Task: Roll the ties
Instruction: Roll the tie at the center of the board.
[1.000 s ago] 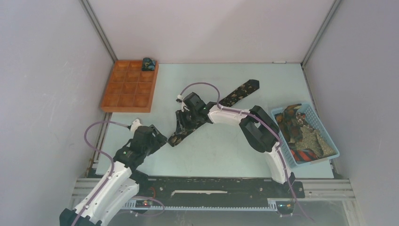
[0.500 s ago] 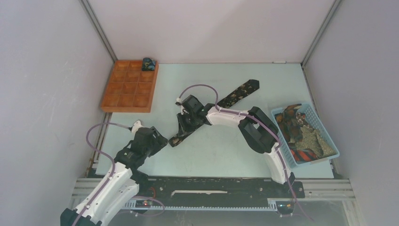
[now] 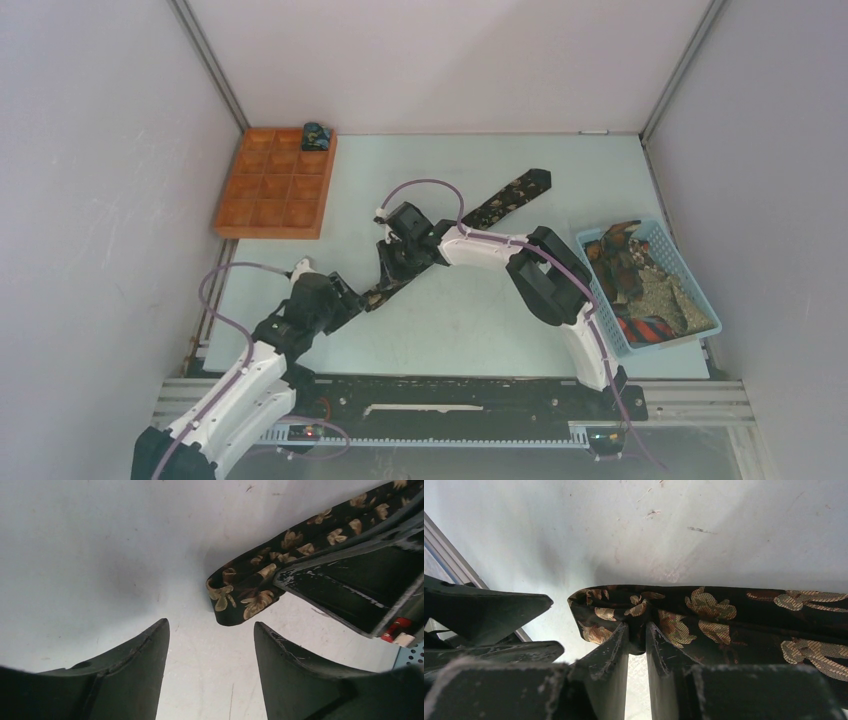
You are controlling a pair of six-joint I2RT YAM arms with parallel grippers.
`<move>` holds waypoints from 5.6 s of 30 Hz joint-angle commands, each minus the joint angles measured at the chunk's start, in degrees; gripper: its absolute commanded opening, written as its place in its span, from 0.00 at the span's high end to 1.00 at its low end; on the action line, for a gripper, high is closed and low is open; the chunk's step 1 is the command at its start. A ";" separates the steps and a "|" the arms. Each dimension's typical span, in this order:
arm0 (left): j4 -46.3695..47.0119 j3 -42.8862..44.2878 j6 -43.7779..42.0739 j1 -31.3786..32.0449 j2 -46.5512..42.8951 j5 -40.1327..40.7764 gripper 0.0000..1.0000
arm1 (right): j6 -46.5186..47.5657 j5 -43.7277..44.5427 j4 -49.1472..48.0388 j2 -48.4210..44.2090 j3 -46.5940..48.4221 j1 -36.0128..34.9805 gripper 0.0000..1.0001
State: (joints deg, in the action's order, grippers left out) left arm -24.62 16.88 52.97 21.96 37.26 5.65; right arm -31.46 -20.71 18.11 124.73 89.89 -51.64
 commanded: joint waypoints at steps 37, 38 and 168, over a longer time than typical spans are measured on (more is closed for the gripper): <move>21.23 -7.76 16.29 -0.42 10.42 -1.56 0.49 | 0.61 -0.25 -3.58 1.73 -2.70 0.24 0.81; 21.45 -7.81 16.21 -0.42 10.84 -1.66 0.49 | 0.61 -0.21 -3.60 1.72 -2.70 0.30 0.81; 10.72 9.74 4.25 0.78 25.53 -7.48 1.00 | 1.14 -1.11 -3.08 -3.61 -0.92 -1.18 0.92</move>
State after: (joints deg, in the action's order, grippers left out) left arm -15.29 25.63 58.39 22.22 61.12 -1.83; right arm -31.03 -23.05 15.25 126.98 89.69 -53.43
